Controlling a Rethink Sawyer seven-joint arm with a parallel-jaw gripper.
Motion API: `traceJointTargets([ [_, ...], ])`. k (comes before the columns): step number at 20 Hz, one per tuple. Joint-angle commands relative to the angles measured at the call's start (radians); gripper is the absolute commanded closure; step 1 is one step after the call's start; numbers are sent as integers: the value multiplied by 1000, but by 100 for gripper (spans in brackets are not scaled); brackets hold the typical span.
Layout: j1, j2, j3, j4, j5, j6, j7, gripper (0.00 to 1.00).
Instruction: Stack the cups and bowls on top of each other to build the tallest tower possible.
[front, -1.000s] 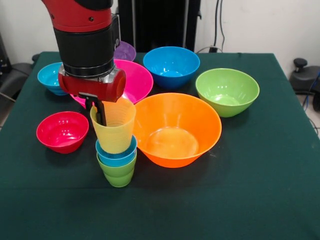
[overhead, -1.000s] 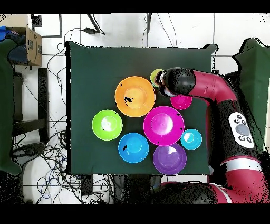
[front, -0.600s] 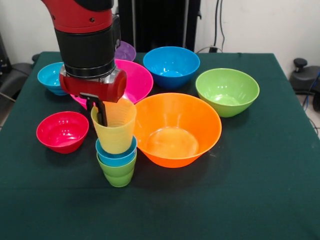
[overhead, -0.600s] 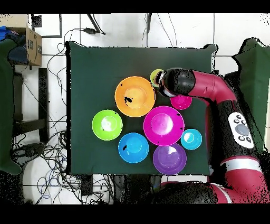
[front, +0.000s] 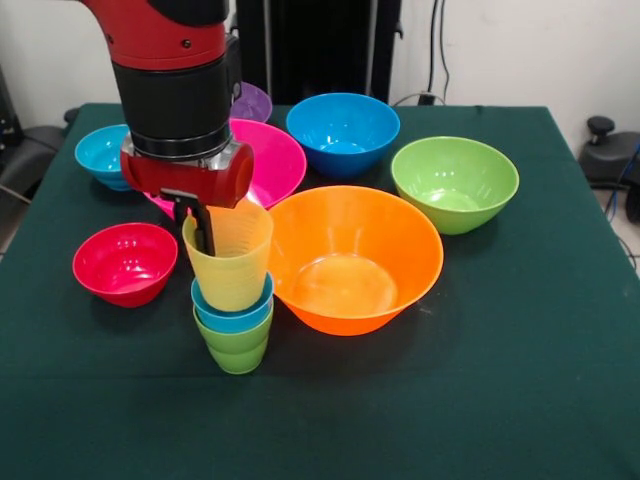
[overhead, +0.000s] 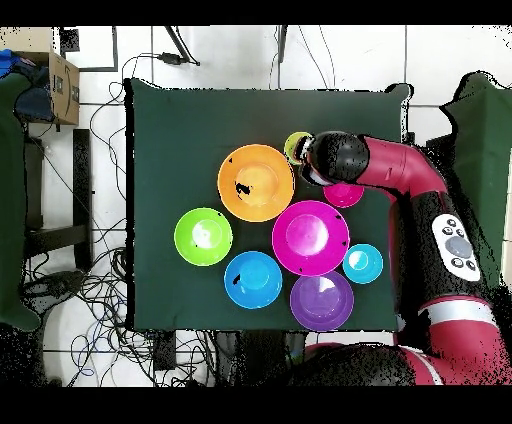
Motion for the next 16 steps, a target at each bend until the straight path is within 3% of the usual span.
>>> traceJointTargets([
  [1,-4,53,62,69,-93,-79,-143,100],
  [16,-11,84,78,67,-116,-129,-128,100],
])
